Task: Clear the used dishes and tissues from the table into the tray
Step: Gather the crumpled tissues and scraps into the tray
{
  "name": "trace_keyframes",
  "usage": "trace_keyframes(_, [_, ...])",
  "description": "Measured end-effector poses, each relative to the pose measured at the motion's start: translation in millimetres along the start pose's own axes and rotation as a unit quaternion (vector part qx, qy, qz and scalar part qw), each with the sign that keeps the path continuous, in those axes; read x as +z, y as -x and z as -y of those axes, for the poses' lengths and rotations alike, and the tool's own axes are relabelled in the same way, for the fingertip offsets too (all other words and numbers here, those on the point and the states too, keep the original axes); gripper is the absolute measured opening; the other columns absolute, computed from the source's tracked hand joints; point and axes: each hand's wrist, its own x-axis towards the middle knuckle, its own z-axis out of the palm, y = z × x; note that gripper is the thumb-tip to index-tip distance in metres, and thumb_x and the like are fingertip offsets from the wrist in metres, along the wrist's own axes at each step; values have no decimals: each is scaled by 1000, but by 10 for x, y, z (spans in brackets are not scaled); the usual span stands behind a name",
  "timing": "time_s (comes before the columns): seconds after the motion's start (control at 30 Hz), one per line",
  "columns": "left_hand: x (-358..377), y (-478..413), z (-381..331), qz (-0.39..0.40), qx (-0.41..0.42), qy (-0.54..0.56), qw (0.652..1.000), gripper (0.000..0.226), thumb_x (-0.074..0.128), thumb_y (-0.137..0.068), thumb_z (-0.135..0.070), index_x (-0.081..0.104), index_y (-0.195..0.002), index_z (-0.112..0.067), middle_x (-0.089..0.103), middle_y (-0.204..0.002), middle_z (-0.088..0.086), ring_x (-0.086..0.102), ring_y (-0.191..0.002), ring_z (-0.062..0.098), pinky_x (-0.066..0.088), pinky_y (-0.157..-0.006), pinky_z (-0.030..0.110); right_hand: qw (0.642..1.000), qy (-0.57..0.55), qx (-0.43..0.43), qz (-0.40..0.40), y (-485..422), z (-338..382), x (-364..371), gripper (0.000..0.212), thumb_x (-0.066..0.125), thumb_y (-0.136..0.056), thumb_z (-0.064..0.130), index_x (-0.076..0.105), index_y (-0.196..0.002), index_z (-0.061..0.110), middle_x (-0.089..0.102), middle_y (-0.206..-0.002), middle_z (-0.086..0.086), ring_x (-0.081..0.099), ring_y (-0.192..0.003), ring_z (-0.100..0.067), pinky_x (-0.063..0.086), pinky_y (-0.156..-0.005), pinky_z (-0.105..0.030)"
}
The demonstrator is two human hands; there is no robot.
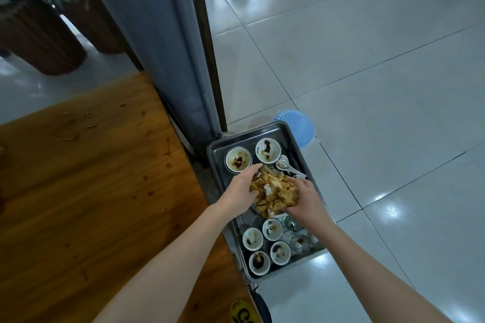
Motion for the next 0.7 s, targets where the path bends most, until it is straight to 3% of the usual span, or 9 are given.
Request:
trace_keyframes(0.13, [11, 27, -81, -19, 8, 15, 1000, 69, 57, -89, 1, 30, -146, -29, 50, -140, 1, 39, -134, 13, 28, -76, -9, 1000, -8, -4, -14, 60, 47, -65, 85, 82, -68, 21, 36, -140, 23, 35, -137, -3, 45, -122, -20, 43, -99, -34])
trace_keyframes(0.23, [14, 62, -103, -27, 20, 14, 999, 67, 56, -89, 4, 34, -144, -27, 52, -138, 3, 39, -134, 14, 24, -70, -13, 1000, 1, -10, -9, 124, 54, -89, 79, 80, -71, 19, 39, -138, 23, 37, -135, -2, 47, -119, -20, 42, -98, -32])
trace_keyframes(0.3, [-8, 109, -103, -25, 16, 3, 1000, 67, 56, -89, 2, 33, -144, -29, 51, -139, 0, 38, -134, 15, 26, -82, -8, 1000, 10, -11, -8, 172, 69, -101, 76, 79, -73, 18, 40, -138, 23, 38, -136, -2, 47, -119, -21, 42, -100, -34])
trace_keyframes(0.37, [-54, 176, -102, -23, 9, -11, 1000, 65, 56, -91, -1, 33, -144, -31, 50, -141, -2, 40, -134, 17, 27, -93, 8, 1000, 13, -15, -9, 212, 96, -115, 74, 78, -75, 17, 40, -138, 23, 39, -137, -2, 47, -121, -20, 41, -101, -34])
trace_keyframes(0.47, [-176, 332, -106, -47, 3, -32, 998, 63, 57, -91, -3, 35, -144, -29, 45, -145, -4, 40, -134, 17, 28, -98, 17, 999, 16, -36, -11, 257, 183, -133, 70, 75, -77, 15, 41, -137, 23, 41, -138, -2, 44, -123, -19, 40, -102, -32])
trace_keyframes(0.6, [-419, 613, -106, -94, -13, -54, 994, 57, 59, -91, -7, 40, -141, -28, 43, -146, -5, 37, -137, 15, 32, -109, 28, 998, 24, -64, -12, 299, 413, -135, 67, 74, -78, 17, 43, -136, 23, 44, -137, 0, 42, -125, -21, 38, -107, -41])
trace_keyframes(0.7, [-639, 874, -89, -128, -18, -72, 989, 54, 59, -92, -9, 44, -139, -29, 45, -143, -5, 40, -133, 15, 35, -111, 33, 994, 46, -102, -19, 335, 646, -108, 64, 73, -79, 19, 44, -136, 22, 47, -135, 1, 44, -124, -18, 39, -105, -37])
